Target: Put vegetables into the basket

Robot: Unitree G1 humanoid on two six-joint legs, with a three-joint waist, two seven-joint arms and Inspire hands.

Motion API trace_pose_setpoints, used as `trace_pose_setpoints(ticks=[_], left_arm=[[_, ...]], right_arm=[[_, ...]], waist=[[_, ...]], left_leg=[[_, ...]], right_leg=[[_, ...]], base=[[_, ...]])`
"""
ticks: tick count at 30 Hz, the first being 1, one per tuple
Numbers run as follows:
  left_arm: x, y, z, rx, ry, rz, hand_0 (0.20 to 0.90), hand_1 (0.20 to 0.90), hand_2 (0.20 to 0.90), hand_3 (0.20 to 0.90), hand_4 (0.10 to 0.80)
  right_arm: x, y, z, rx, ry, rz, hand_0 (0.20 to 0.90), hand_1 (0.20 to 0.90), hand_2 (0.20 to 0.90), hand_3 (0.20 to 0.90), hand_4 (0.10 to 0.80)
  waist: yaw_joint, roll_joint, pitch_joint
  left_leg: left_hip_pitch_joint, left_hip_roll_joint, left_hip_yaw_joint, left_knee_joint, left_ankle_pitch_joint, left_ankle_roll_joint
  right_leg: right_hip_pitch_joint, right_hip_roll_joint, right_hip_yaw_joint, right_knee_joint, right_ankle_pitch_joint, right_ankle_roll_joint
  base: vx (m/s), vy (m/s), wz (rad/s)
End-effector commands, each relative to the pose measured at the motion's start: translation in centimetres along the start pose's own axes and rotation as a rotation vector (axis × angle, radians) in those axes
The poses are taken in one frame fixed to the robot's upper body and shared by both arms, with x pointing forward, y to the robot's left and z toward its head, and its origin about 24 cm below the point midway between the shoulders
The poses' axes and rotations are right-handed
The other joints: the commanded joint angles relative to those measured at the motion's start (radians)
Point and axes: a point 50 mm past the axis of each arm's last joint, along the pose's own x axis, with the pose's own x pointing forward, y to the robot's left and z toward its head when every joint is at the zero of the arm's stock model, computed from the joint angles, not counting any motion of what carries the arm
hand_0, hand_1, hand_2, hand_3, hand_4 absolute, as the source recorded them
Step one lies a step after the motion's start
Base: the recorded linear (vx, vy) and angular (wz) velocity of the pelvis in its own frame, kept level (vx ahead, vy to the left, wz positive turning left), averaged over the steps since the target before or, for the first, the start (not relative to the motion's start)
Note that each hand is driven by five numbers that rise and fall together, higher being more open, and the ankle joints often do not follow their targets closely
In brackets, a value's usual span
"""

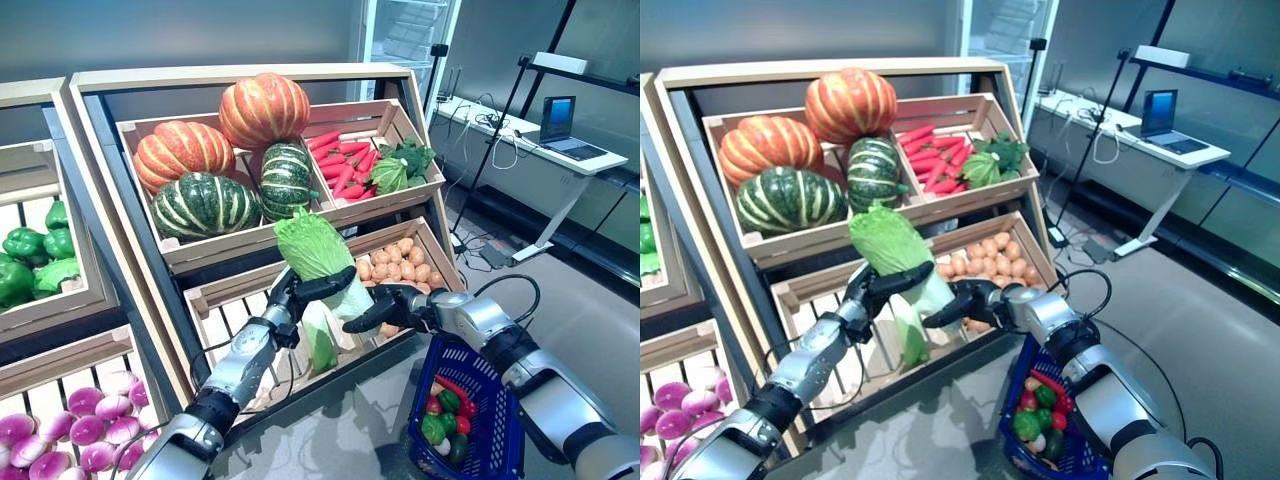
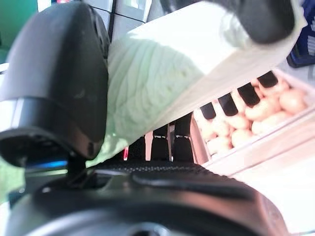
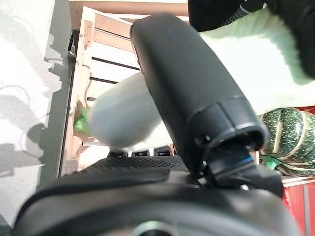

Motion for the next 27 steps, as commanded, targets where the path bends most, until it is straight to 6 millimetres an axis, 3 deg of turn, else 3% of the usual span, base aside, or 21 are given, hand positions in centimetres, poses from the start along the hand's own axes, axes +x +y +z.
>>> trace_pose_setpoints(ticks=[1, 2, 3, 11, 21, 22, 23, 27], left_arm=[[2.6, -8.1, 7.4, -0.11, -0.321, -0.379, 0.3, 0.3, 0.3, 0.3, 0.4], [2.5, -8.3, 7.0, -0.114, -0.307, -0.395, 0.3, 0.3, 0.3, 0.3, 0.4], [2.4, -8.4, 6.7, -0.116, -0.299, -0.402, 0.3, 0.3, 0.3, 0.3, 0.4], [1.9, -8.7, 4.5, -0.108, -0.227, -0.449, 0.3, 0.3, 0.3, 0.3, 0.4], [1.8, -7.7, 3.9, -0.07, -0.195, -0.384, 0.3, 0.3, 0.3, 0.3, 0.4], [1.8, -7.5, 3.8, -0.068, -0.189, -0.37, 0.561, 0.561, 0.561, 0.561, 0.574], [1.9, -7.3, 3.7, -0.064, -0.18, -0.351, 0.9, 0.9, 0.9, 0.9, 0.8], [1.8, -5.5, 3.4, -0.033, -0.165, -0.268, 0.9, 0.9, 0.9, 0.9, 0.8]], right_arm=[[1.0, 3.1, 7.0, -0.015, -0.166, 0.113, 0.9, 0.9, 0.9, 0.9, 0.8], [0.9, 3.0, 7.2, 0.002, -0.183, 0.106, 0.716, 0.716, 0.716, 0.716, 0.678], [0.8, 2.9, 7.6, 0.014, -0.2, 0.103, 0.3, 0.3, 0.3, 0.3, 0.4], [0.2, 1.6, 8.1, 0.026, -0.231, 0.048, 0.3, 0.3, 0.3, 0.3, 0.4], [-1.0, -0.4, 8.6, -0.047, -0.262, -0.063, 0.3, 0.3, 0.3, 0.3, 0.4], [-1.1, -0.7, 8.6, -0.054, -0.262, -0.075, 0.3, 0.3, 0.3, 0.3, 0.4], [-1.2, -0.9, 8.5, -0.067, -0.26, -0.093, 0.3, 0.3, 0.3, 0.3, 0.4], [-2.2, -2.7, 7.8, -0.092, -0.24, -0.166, 0.3, 0.3, 0.3, 0.3, 0.4]], waist=[[0.007, -0.01, -0.063], [0.008, -0.01, -0.063], [0.008, -0.009, -0.063], [0.006, -0.009, -0.066], [0.0, -0.006, -0.064], [-0.001, -0.005, -0.064], [-0.002, -0.004, -0.063], [-0.007, -0.002, -0.063]], left_leg=[[-0.035, -0.079, -0.007, 0.001, -0.091, 0.086], [-0.035, -0.079, -0.008, 0.001, -0.091, 0.086], [-0.034, -0.079, -0.008, 0.001, -0.092, 0.085], [-0.033, -0.078, -0.003, 0.001, -0.096, 0.087], [-0.033, -0.076, 0.005, 0.001, -0.094, 0.089], [-0.033, -0.076, 0.006, 0.001, -0.094, 0.089], [-0.032, -0.076, 0.008, 0.001, -0.094, 0.089], [-0.032, -0.076, 0.011, 0.001, -0.093, 0.088]], right_leg=[[0.032, 0.017, 0.007, 0.002, -0.1, -0.079], [0.032, 0.017, 0.007, 0.002, -0.1, -0.079], [0.032, 0.017, 0.007, 0.002, -0.1, -0.079], [0.031, 0.018, 0.013, 0.002, -0.1, -0.078], [0.026, 0.019, 0.023, 0.002, -0.096, -0.077], [0.026, 0.019, 0.023, 0.002, -0.096, -0.077], [0.027, 0.019, 0.026, 0.002, -0.096, -0.077], [0.024, 0.02, 0.029, 0.002, -0.093, -0.076]], base=[[0.0, 0.0, 0.0], [0.0, 0.0, 0.0], [0.0, 0.0, 0.0], [0.0, 0.0, 0.0], [0.0, 0.0, 0.0], [0.0, 0.0, 0.0], [0.0, 0.0, 0.0], [0.0, 0.0, 0.0]])
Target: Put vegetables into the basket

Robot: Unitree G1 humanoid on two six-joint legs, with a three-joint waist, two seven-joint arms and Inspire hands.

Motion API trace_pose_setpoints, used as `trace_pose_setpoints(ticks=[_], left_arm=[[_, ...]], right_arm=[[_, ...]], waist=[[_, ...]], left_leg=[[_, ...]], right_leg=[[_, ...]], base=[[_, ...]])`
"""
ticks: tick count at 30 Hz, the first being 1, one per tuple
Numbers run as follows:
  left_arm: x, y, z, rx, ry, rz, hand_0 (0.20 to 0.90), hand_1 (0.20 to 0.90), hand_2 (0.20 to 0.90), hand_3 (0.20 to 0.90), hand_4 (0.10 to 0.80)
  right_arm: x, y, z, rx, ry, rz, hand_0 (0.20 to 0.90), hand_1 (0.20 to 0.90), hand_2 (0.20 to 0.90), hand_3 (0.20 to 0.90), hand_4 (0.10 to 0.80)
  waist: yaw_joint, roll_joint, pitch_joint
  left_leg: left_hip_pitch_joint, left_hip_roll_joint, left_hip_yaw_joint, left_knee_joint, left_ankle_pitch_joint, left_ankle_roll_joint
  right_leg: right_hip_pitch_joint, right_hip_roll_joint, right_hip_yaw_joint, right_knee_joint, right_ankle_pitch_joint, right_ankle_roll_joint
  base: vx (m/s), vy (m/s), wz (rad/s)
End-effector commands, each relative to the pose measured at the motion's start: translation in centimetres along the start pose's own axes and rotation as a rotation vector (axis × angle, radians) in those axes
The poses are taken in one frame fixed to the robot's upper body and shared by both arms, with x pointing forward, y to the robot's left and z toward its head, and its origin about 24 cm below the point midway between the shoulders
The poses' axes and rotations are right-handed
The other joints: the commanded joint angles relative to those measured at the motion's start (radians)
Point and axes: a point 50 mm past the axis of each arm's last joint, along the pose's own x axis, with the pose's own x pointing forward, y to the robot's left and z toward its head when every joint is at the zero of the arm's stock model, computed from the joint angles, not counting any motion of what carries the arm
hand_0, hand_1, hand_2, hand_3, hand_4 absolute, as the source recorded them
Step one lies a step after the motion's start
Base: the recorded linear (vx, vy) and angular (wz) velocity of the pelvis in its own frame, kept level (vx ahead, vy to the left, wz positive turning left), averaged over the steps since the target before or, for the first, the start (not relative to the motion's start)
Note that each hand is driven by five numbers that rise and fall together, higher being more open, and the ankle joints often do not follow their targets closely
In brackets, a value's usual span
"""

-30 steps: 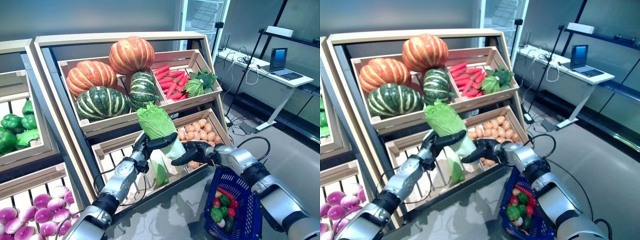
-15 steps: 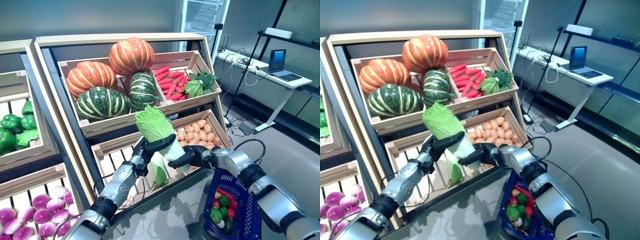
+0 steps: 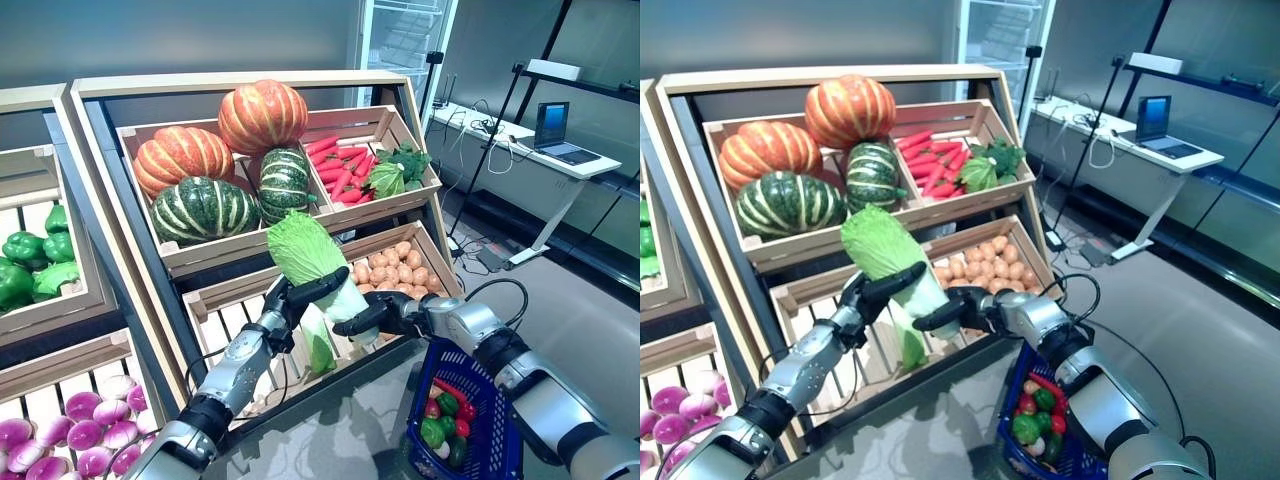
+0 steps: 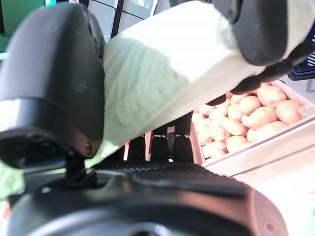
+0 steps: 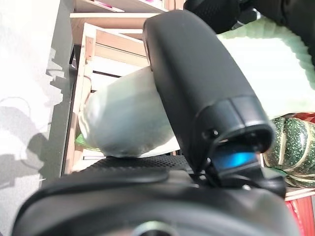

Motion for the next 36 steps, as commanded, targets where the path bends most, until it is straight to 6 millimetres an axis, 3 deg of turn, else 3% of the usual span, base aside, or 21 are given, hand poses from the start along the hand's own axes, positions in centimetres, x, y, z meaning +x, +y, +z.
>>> trace_pose_setpoints(ticks=[1, 6, 10, 11, 12, 18, 25, 32, 34, 36], left_arm=[[2.1, -5.7, 3.8, 0.044, -0.194, -0.258, 0.9, 0.9, 0.9, 0.9, 0.8], [1.7, -2.4, 4.8, 0.096, -0.205, -0.133, 0.9, 0.9, 0.9, 0.9, 0.8], [0.9, 1.7, 5.6, 0.166, -0.191, 0.013, 0.9, 0.9, 0.9, 0.9, 0.8], [0.9, 1.8, 5.6, 0.169, -0.191, 0.017, 0.9, 0.9, 0.9, 0.9, 0.8], [0.5, 3.2, 5.7, 0.196, -0.187, 0.069, 0.9, 0.9, 0.9, 0.9, 0.8], [-1.2, 7.8, 7.0, 0.285, -0.183, 0.222, 0.9, 0.9, 0.9, 0.9, 0.8], [-3.1, 11.5, 8.2, 0.361, -0.143, 0.353, 0.9, 0.9, 0.9, 0.9, 0.8], [-3.5, 12.4, 8.9, 0.426, -0.158, 0.408, 0.9, 0.9, 0.9, 0.9, 0.8], [-2.6, 11.9, 10.8, 0.515, -0.218, 0.437, 0.9, 0.9, 0.9, 0.9, 0.8], [-1.6, 11.0, 14.4, 0.668, -0.312, 0.462, 0.9, 0.9, 0.9, 0.9, 0.8]], right_arm=[[-3.3, -3.8, 7.7, -0.094, -0.243, -0.207, 0.3, 0.3, 0.3, 0.3, 0.4], [-4.8, -6.2, 5.1, -0.092, -0.19, -0.269, 0.3, 0.3, 0.3, 0.3, 0.4], [-6.8, -9.2, 0.0, 0.015, -0.129, -0.362, 0.3, 0.3, 0.3, 0.3, 0.4], [-6.8, -9.3, -0.2, 0.018, -0.127, -0.364, 0.3, 0.3, 0.3, 0.3, 0.4], [-7.5, -10.1, -1.8, 0.049, -0.103, -0.401, 0.3, 0.3, 0.3, 0.3, 0.4], [-10.9, -12.7, -6.5, 0.091, -0.051, -0.506, 0.3, 0.3, 0.3, 0.3, 0.4], [-14.8, -15.0, -9.4, 0.159, -0.019, -0.629, 0.3, 0.3, 0.3, 0.3, 0.4], [-15.6, -15.5, -11.0, 0.258, -0.042, -0.723, 0.3, 0.3, 0.3, 0.3, 0.4], [-15.1, -15.8, -9.8, 0.283, -0.081, -0.75, 0.3, 0.3, 0.3, 0.3, 0.4], [-15.1, -16.3, -8.0, 0.326, -0.152, -0.779, 0.3, 0.3, 0.3, 0.3, 0.4]], waist=[[-0.002, -0.004, -0.044], [-0.011, -0.001, -0.039], [-0.023, 0.001, -0.032], [-0.023, 0.001, -0.032], [-0.028, 0.001, -0.031], [-0.055, 0.007, -0.019], [-0.069, 0.013, -0.009], [-0.079, 0.017, 0.006], [-0.077, 0.016, 0.047], [-0.077, 0.017, 0.121]], left_leg=[[-0.03, -0.075, 0.014, 0.001, -0.095, 0.088], [-0.032, -0.072, 0.031, 0.001, -0.091, 0.087], [-0.033, -0.07, 0.039, 0.001, -0.089, 0.088], [-0.033, -0.07, 0.039, 0.001, -0.089, 0.088], [-0.034, -0.069, 0.045, 0.001, -0.089, 0.088], [-0.036, -0.067, 0.07, 0.001, -0.085, 0.088], [-0.037, -0.065, 0.086, 0.001, -0.083, 0.083], [-0.043, -0.06, 0.097, 0.033, -0.098, 0.078], [-0.144, -0.035, 0.092, 0.206, -0.152, 0.072], [-0.284, 0.001, 0.079, 0.423, -0.232, 0.081]], right_leg=[[0.025, 0.021, 0.026, 0.002, -0.091, -0.074], [0.017, 0.023, 0.031, 0.002, -0.086, -0.074], [0.014, 0.026, 0.033, 0.002, -0.082, -0.071], [0.013, 0.026, 0.034, 0.002, -0.082, -0.071], [0.011, 0.027, 0.037, 0.002, -0.081, -0.069], [-0.001, 0.029, 0.057, 0.002, -0.075, -0.064], [-0.006, 0.032, 0.065, 0.002, -0.076, -0.061], [-0.009, 0.028, 0.072, 0.018, -0.089, -0.06], [-0.089, 0.011, 0.083, 0.133, -0.134, -0.074], [-0.216, -0.01, 0.087, 0.3, -0.191, -0.092]], base=[[0.0, 0.0, 0.0], [-0.004, 0.002, -0.01], [-0.021, -0.014, -0.05], [0.0, 0.0, 0.0], [0.0, 0.0, 0.0], [-0.007, -0.025, -0.09], [0.002, -0.019, -0.12], [0.044, -0.011, -0.03], [-0.19, -0.036, -0.03], [-0.422, -0.042, -0.02]])
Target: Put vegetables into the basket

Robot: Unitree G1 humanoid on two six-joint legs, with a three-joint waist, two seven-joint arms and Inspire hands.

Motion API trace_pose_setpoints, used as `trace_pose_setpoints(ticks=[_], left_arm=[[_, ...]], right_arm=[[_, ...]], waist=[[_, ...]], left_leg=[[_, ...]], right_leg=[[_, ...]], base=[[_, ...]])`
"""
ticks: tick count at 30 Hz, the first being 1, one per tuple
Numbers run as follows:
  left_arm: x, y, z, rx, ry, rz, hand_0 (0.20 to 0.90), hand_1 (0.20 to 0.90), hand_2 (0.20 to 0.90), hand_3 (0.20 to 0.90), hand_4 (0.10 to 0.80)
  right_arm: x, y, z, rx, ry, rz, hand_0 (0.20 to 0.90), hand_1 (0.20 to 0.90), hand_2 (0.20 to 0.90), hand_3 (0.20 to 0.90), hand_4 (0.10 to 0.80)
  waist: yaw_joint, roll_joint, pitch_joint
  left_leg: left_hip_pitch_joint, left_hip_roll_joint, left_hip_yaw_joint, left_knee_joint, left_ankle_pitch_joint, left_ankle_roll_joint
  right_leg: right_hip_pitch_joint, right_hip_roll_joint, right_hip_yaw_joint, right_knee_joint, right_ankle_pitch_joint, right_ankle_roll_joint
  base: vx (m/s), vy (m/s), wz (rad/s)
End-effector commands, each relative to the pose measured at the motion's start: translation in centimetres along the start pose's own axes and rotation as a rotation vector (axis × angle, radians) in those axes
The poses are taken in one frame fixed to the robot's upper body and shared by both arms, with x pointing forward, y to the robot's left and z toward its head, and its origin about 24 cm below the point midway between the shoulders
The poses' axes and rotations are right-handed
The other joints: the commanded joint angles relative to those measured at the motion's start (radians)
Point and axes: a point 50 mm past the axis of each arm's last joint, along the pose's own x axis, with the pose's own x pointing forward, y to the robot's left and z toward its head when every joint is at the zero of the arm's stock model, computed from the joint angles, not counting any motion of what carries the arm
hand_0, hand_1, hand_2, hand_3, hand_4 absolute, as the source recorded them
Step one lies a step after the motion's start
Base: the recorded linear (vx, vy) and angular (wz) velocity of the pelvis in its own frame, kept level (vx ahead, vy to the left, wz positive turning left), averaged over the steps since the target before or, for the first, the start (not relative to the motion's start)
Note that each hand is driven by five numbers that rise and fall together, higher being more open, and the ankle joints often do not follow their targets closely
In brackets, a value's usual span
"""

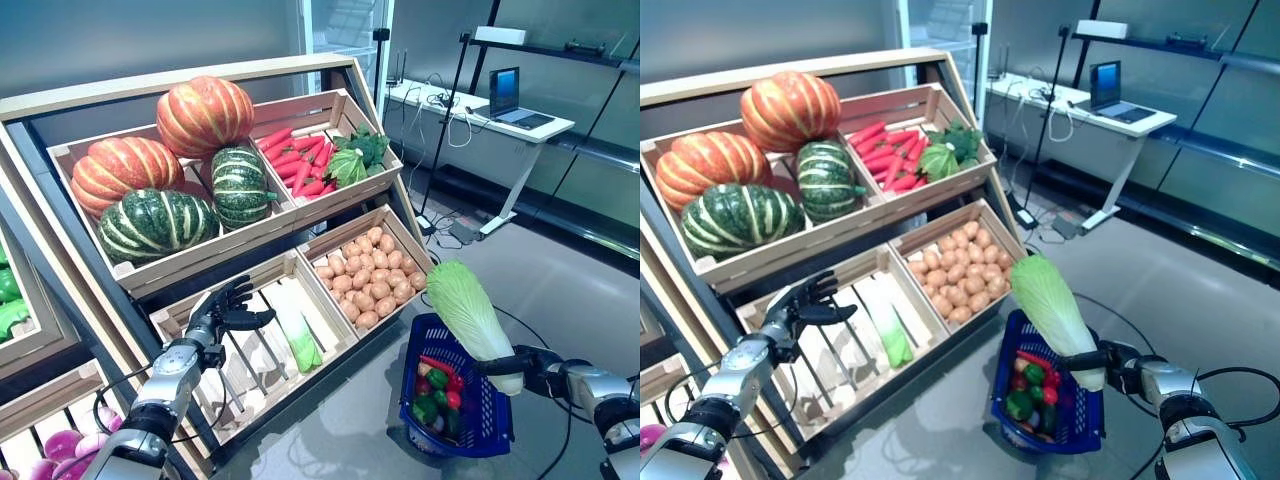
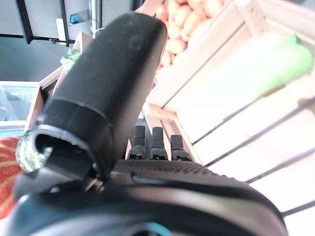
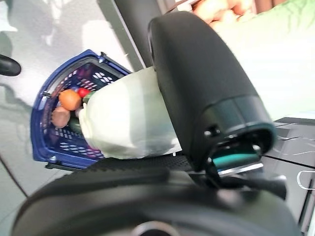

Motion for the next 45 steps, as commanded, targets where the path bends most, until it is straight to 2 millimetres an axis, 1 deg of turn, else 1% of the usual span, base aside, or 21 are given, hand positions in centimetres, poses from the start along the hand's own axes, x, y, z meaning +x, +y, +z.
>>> trace_pose_setpoints(ticks=[1, 2, 3, 5, 6, 8, 10, 13, 14, 18, 24, 25, 26, 28, 32, 34, 40, 43, 45], left_arm=[[2.0, 3.0, 14.0, 0.26, -0.491, 0.187, 0.9, 0.9, 0.9, 0.9, 0.8], [2.0, 3.0, 15.5, 0.298, -0.539, 0.212, 0.9, 0.9, 0.9, 0.9, 0.8], [2.0, 2.8, 16.6, 0.333, -0.574, 0.229, 0.9, 0.9, 0.9, 0.9, 0.8], [2.0, 2.1, 18.8, 0.395, -0.64, 0.259, 0.9, 0.9, 0.9, 0.9, 0.8], [1.9, 1.8, 19.7, 0.428, -0.669, 0.272, 0.9, 0.9, 0.9, 0.9, 0.8], [1.9, 1.3, 20.9, 0.461, -0.713, 0.287, 0.9, 0.9, 0.9, 0.9, 0.8], [1.6, 1.1, 22.4, 0.49, -0.76, 0.305, 0.9, 0.9, 0.9, 0.9, 0.8], [1.2, 1.3, 23.9, 0.509, -0.809, 0.33, 0.9, 0.9, 0.9, 0.9, 0.8], [1.0, 1.2, 24.7, 0.525, -0.837, 0.344, 0.9, 0.9, 0.9, 0.9, 0.8], [0.4, 1.0, 26.4, 0.56, -0.898, 0.37, 0.9, 0.9, 0.9, 0.9, 0.8], [-0.9, 0.6, 29.5, 0.689, -1.019, 0.442, 0.9, 0.9, 0.9, 0.9, 0.8], [-1.1, 0.7, 29.9, 0.704, -1.032, 0.454, 0.9, 0.9, 0.9, 0.9, 0.8], [-1.2, 0.6, 30.2, 0.713, -1.041, 0.464, 0.9, 0.9, 0.9, 0.9, 0.8], [-1.6, 0.7, 30.9, 0.756, -1.062, 0.488, 0.9, 0.9, 0.9, 0.9, 0.8], [-1.9, 0.7, 31.4, 0.828, -1.086, 0.531, 0.9, 0.9, 0.9, 0.9, 0.8], [-2.1, 1.1, 31.8, 0.917, -1.098, 0.61, 0.9, 0.9, 0.9, 0.9, 0.8], [-2.6, 2.2, 32.3, 1.064, -1.123, 0.75, 0.9, 0.9, 0.9, 0.9, 0.8], [-2.8, 3.3, 32.6, 1.154, -1.099, 0.862, 0.9, 0.9, 0.9, 0.9, 0.8], [-2.8, 3.8, 32.6, 1.244, -1.077, 0.916, 0.9, 0.9, 0.9, 0.9, 0.8]], right_arm=[[-1.4, -1.0, 9.2, 0.174, -0.356, -0.093, 0.3, 0.3, 0.3, 0.3, 0.4], [-1.4, -1.0, 9.6, 0.197, -0.37, -0.108, 0.3, 0.3, 0.3, 0.3, 0.4], [-1.5, -1.2, 9.8, 0.214, -0.376, -0.121, 0.3, 0.3, 0.3, 0.3, 0.4], [-1.8, -1.5, 10.7, 0.281, -0.39, -0.157, 0.3, 0.3, 0.3, 0.3, 0.4], [-1.9, -1.8, 11.1, 0.303, -0.392, -0.189, 0.3, 0.3, 0.3, 0.3, 0.4], [-2.6, -2.7, 11.8, 0.35, -0.407, -0.238, 0.3, 0.3, 0.3, 0.3, 0.4], [-3.3, -3.5, 12.6, 0.413, -0.42, -0.284, 0.3, 0.3, 0.3, 0.3, 0.4], [-4.3, -4.5, 13.6, 0.444, -0.431, -0.341, 0.3, 0.3, 0.3, 0.3, 0.4], [-4.8, -5.0, 14.1, 0.461, -0.443, -0.374, 0.3, 0.3, 0.3, 0.3, 0.4], [-6.3, -6.1, 15.5, 0.484, -0.477, -0.417, 0.3, 0.3, 0.3, 0.3, 0.4], [-8.1, -6.7, 17.7, 0.459, -0.512, -0.413, 0.3, 0.3, 0.3, 0.3, 0.4], [-8.3, -6.8, 17.9, 0.455, -0.516, -0.417, 0.352, 0.352, 0.352, 0.352, 0.435], [-8.5, -6.8, 18.3, 0.454, -0.529, -0.419, 0.9, 0.9, 0.9, 0.9, 0.8], [-9.2, -6.7, 19.4, 0.465, -0.58, -0.407, 0.9, 0.9, 0.9, 0.9, 0.8], [-9.8, -6.5, 20.6, 0.469, -0.626, -0.407, 0.9, 0.9, 0.9, 0.9, 0.8], [-10.3, -6.3, 21.4, 0.452, -0.665, -0.407, 0.9, 0.9, 0.9, 0.9, 0.8], [-10.9, -6.4, 21.9, 0.44, -0.692, -0.408, 0.9, 0.9, 0.9, 0.9, 0.8], [-11.5, -6.4, 22.6, 0.423, -0.732, -0.41, 0.9, 0.9, 0.9, 0.9, 0.8], [-11.8, -6.4, 23.0, 0.416, -0.757, -0.411, 0.9, 0.9, 0.9, 0.9, 0.8]], waist=[[-0.008, -0.016, 0.126], [-0.007, -0.014, 0.164], [-0.007, -0.012, 0.187], [-0.005, -0.003, 0.232], [-0.001, 0.001, 0.243], [0.001, 0.011, 0.266], [0.004, 0.026, 0.292], [0.005, 0.048, 0.321], [0.004, 0.059, 0.335], [0.001, 0.084, 0.357], [0.001, 0.1, 0.381], [0.002, 0.101, 0.382], [0.002, 0.103, 0.385], [0.001, 0.106, 0.39], [0.001, 0.11, 0.39], [-0.002, 0.108, 0.386], [-0.004, 0.104, 0.387], [-0.008, 0.101, 0.387], [-0.011, 0.101, 0.385]], left_leg=[[-0.256, 0.017, -0.012, 0.458, -0.256, 0.083], [-0.324, 0.028, -0.024, 0.551, -0.293, 0.093], [-0.384, 0.036, -0.033, 0.624, -0.323, 0.096], [-0.493, 0.039, -0.046, 0.75, -0.377, 0.11], [-0.547, 0.038, -0.056, 0.801, -0.394, 0.113], [-0.611, 0.036, -0.06, 0.874, -0.424, 0.124], [-0.676, 0.031, -0.069, 0.952, -0.453, 0.127], [-0.752, 0.025, -0.088, 1.039, -0.48, 0.123], [-0.795, 0.023, -0.098, 1.084, -0.494, 0.124], [-0.873, 0.019, -0.108, 1.158, -0.514, 0.116], [-0.995, 0.029, -0.121, 1.288, -0.554, 0.113], [-1.012, 0.032, -0.121, 1.307, -0.56, 0.112], [-1.02, 0.034, -0.12, 1.313, -0.562, 0.113], [-1.049, 0.038, -0.12, 1.336, -0.566, 0.113], [-1.084, 0.047, -0.118, 1.357, -0.567, 0.109], [-1.101, 0.058, -0.117, 1.368, -0.571, 0.108], [-1.106, 0.069, -0.117, 1.363, -0.569, 0.1], [-1.109, 0.075, -0.115, 1.361, -0.568, 0.099], [-1.108, 0.077, -0.112, 1.36, -0.569, 0.098]], right_leg=[[-0.168, -0.031, 0.0, 0.389, -0.246, -0.091], [-0.237, -0.049, 0.0, 0.486, -0.27, -0.096], [-0.294, -0.062, 0.0, 0.562, -0.293, -0.101], [-0.408, -0.092, 0.008, 0.708, -0.335, -0.107], [-0.461, -0.106, 0.009, 0.765, -0.35, -0.11], [-0.532, -0.132, 0.014, 0.852, -0.378, -0.112], [-0.604, -0.158, 0.02, 0.943, -0.403, -0.115], [-0.685, -0.176, 0.037, 1.029, -0.426, -0.116], [-0.728, -0.182, 0.046, 1.069, -0.437, -0.117], [-0.811, -0.188, 0.071, 1.136, -0.454, -0.12], [-0.94, -0.197, 0.099, 1.245, -0.483, -0.126], [-0.959, -0.2, 0.101, 1.261, -0.487, -0.126], [-0.968, -0.201, 0.101, 1.267, -0.487, -0.127], [-1.0, -0.201, 0.104, 1.289, -0.49, -0.126], [-1.037, -0.202, 0.106, 1.31, -0.489, -0.124], [-1.056, -0.201, 0.107, 1.321, -0.491, -0.123], [-1.058, -0.189, 0.105, 1.311, -0.486, -0.122], [-1.062, -0.186, 0.105, 1.308, -0.482, -0.12], [-1.062, -0.186, 0.107, 1.307, -0.481, -0.118]], base=[[-0.487, -0.02, 0.0], [-0.432, -0.003, 0.01], [-0.328, 0.0, 0.04], [-0.253, 0.004, 0.07], [-0.191, 0.003, 0.06], [-0.147, 0.002, 0.1], [-0.106, -0.001, 0.03], [-0.077, 0.007, 0.07], [-0.066, 0.009, 0.11], [-0.054, 0.012, 0.08], [-0.031, 0.004, 0.01], [0.0, 0.0, 0.0], [0.0, 0.0, 0.0], [0.0, 0.0, 0.0], [0.0, 0.0, 0.0], [0.021, 0.005, -0.05], [0.023, 0.007, -0.06], [0.014, 0.041, -0.05], [0.018, 0.045, -0.05]])
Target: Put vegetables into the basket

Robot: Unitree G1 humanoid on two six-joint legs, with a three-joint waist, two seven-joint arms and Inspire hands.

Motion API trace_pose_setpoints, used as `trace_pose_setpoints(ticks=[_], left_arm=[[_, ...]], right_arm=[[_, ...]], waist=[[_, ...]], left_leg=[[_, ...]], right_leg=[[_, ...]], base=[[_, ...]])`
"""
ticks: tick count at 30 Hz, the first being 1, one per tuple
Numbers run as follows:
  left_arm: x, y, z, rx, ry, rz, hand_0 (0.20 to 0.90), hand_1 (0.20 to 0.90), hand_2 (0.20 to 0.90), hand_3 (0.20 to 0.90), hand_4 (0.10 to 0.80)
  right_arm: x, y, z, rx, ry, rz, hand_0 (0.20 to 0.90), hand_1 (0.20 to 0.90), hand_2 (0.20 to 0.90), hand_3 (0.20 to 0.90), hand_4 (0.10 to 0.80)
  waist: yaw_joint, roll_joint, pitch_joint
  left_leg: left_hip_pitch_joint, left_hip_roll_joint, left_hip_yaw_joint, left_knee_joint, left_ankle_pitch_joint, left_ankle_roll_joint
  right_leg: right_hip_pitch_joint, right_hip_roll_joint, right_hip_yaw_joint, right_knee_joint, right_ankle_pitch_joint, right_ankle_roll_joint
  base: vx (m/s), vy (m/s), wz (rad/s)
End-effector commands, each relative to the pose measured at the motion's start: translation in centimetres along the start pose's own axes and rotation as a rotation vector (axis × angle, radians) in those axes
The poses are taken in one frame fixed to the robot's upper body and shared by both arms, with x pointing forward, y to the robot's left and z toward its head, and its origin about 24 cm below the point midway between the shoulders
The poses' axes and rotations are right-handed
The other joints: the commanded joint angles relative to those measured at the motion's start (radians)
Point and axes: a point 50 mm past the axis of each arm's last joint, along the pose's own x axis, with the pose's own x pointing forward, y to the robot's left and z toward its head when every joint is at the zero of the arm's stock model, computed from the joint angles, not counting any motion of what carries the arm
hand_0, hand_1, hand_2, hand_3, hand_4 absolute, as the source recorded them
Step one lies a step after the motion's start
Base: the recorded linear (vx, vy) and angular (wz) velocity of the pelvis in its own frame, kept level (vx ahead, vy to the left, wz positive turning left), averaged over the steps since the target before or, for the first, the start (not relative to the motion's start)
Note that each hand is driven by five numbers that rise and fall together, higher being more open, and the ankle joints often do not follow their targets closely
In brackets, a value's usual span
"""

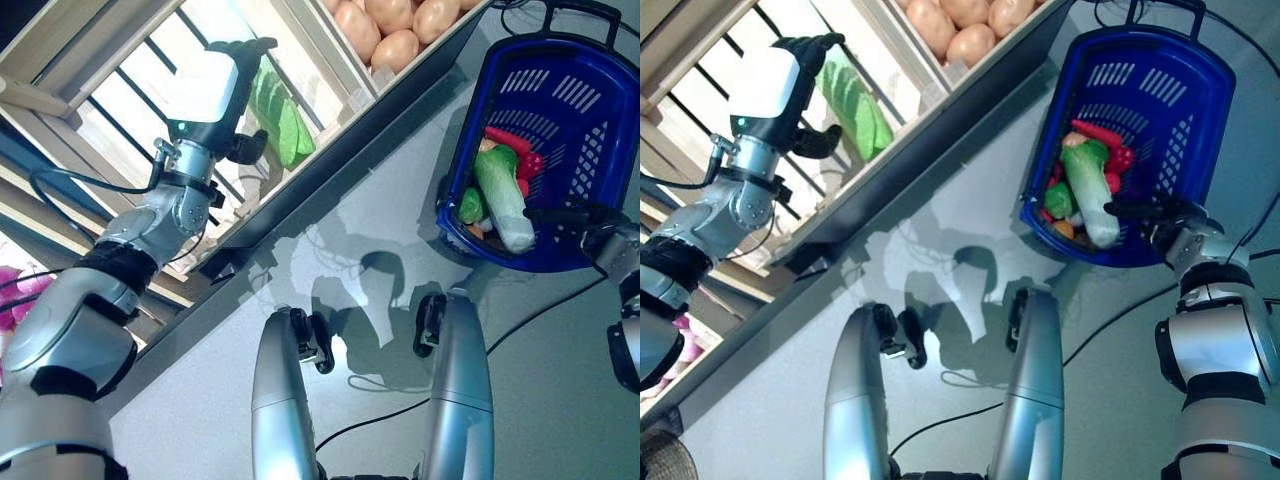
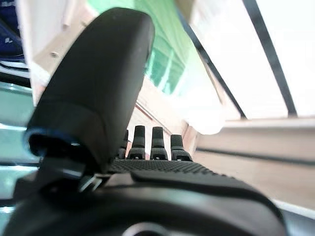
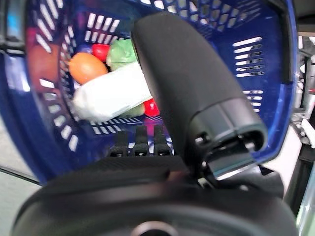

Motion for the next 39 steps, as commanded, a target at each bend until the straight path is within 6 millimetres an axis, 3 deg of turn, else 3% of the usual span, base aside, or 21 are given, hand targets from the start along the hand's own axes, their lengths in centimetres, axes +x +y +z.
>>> trace_pose_setpoints(ticks=[1, 7, 9, 15, 23, 32, 39], left_arm=[[2.7, 7.8, -3.0, 0.289, 0.028, 0.285, 0.9, 0.9, 0.9, 0.9, 0.8], [2.6, 8.6, -4.1, 0.547, -0.019, 0.234, 0.9, 0.9, 0.9, 0.9, 0.8], [2.8, 9.1, -4.4, 0.687, -0.059, 0.188, 0.9, 0.9, 0.9, 0.9, 0.8], [3.2, 9.5, -4.6, 0.864, -0.096, 0.057, 0.9, 0.9, 0.9, 0.9, 0.8], [3.4, 9.7, -4.4, 0.838, -0.115, 0.036, 0.9, 0.9, 0.9, 0.9, 0.8], [4.0, 8.7, -3.8, 0.822, -0.159, -0.07, 0.9, 0.9, 0.9, 0.9, 0.8], [3.2, 7.7, -6.3, 0.822, 0.082, -0.275, 0.9, 0.9, 0.9, 0.9, 0.8]], right_arm=[[-1.1, -1.5, 5.1, 0.023, -0.23, -0.056, 0.9, 0.9, 0.9, 0.9, 0.8], [-1.8, -1.3, 7.1, 0.029, -0.366, -0.068, 0.9, 0.9, 0.9, 0.9, 0.8], [-2.3, -0.5, 8.3, 0.01, -0.453, -0.032, 0.9, 0.9, 0.9, 0.9, 0.8], [-3.4, 1.8, 9.8, -0.008, -0.563, 0.074, 0.9, 0.9, 0.9, 0.9, 0.8], [-3.8, 1.5, 9.3, -0.023, -0.577, 0.111, 0.9, 0.9, 0.9, 0.9, 0.8], [-3.4, 1.1, 8.6, -0.015, -0.555, 0.144, 0.9, 0.9, 0.9, 0.9, 0.8], [-3.8, 2.1, 8.9, -0.002, -0.591, 0.203, 0.9, 0.9, 0.9, 0.9, 0.8]], waist=[[-0.009, 0.0, -0.064], [-0.021, -0.003, -0.068], [-0.031, -0.004, -0.067], [-0.055, -0.014, -0.057], [-0.061, -0.035, -0.041], [-0.051, -0.062, -0.031], [-0.044, -0.075, -0.035]], left_leg=[[0.06, -0.011, 0.011, -0.043, -0.103, 0.009], [0.056, -0.003, 0.012, -0.035, -0.108, 0.005], [0.042, 0.004, 0.013, -0.026, -0.112, 0.003], [-0.035, 0.034, 0.008, 0.025, -0.127, -0.003], [-0.157, 0.058, -0.033, 0.113, -0.146, -0.001], [-0.291, 0.081, -0.081, 0.203, -0.16, 0.006], [-0.361, 0.088, -0.1, 0.242, -0.159, 0.014]], right_leg=[[0.127, -0.032, -0.027, -0.085, -0.038, -0.042], [0.124, -0.032, -0.023, -0.084, -0.034, -0.038], [0.11, -0.032, -0.017, -0.08, -0.03, -0.033], [0.031, -0.032, -0.006, -0.042, -0.026, -0.027], [-0.08, -0.036, -0.004, 0.018, -0.025, -0.023], [-0.197, -0.04, -0.009, 0.101, -0.038, -0.03], [-0.261, -0.048, -0.011, 0.141, -0.048, -0.042]], base=[[0.02, 0.038, -0.04], [0.024, 0.03, -0.02], [0.033, 0.051, -0.04], [0.017, 0.071, -0.06], [0.01, 0.059, -0.17], [-0.003, 0.009, -0.07], [-0.023, -0.01, -0.03]])
